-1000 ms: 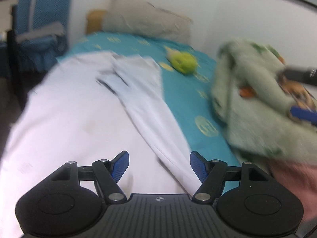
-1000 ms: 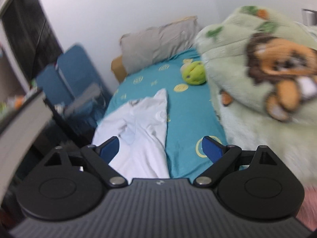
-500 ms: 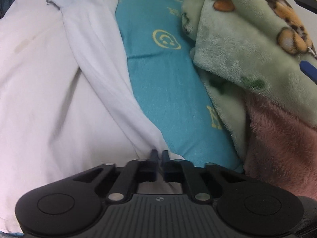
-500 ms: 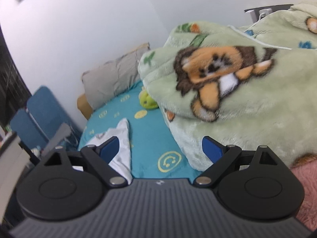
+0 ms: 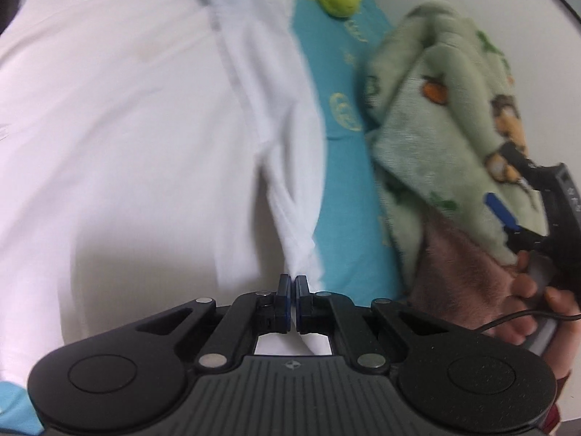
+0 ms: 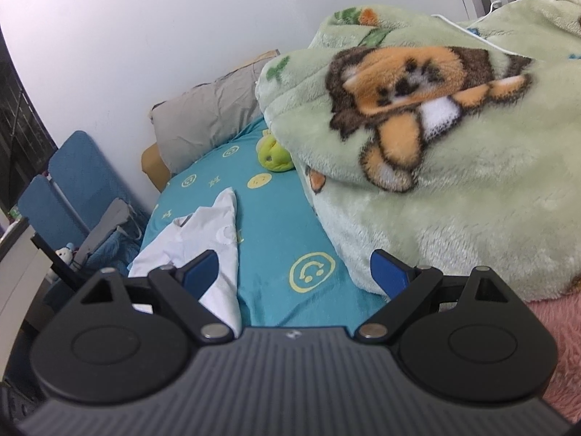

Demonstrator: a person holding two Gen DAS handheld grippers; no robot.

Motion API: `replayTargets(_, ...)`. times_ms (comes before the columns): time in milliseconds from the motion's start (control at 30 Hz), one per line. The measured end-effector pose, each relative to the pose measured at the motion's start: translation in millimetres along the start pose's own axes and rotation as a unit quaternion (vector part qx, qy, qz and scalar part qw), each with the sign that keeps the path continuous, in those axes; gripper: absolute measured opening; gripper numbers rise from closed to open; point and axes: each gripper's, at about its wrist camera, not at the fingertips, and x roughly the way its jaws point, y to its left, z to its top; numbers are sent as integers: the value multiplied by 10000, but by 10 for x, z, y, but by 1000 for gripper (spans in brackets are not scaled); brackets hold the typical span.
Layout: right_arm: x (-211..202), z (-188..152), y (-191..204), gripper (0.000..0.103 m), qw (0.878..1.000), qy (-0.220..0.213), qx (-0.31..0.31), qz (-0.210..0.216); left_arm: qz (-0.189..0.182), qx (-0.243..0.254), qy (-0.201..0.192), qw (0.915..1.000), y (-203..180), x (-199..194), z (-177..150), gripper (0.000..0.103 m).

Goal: Fold clothes

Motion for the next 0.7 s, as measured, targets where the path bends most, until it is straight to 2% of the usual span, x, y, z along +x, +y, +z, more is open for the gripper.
replayTargets(67,30,-8,23,92,9999,83,-89,-7,166,66,-75,9998,114,42,-32,3)
replayTargets(133,59,-23,46,92,9997,175,-152,-6,17,-104,-106,9999,236,52,-67,3)
replayTargets(167,71,-30,55,92,9996,215,-173,-6,-80,-199,-116,9997,283,50,-81,8)
replayTargets(267,101,-52,98,92,9991,295,-288,-40,-115,-192,-172,9996,310,62,-112,33)
replayTargets(367,130,-75,150,92,9984,350,-435,-95,186,101,-242,9995,218,101,-163,45)
replayTargets(567,193,-187,312,92,9951,557,-813,-40,785,687,-380,9938,35,178,-264,46)
replayTargets(700,343,-289,474,91,9912,967,-709,557,1182,1075,-471,9860,-87,230,-332,44)
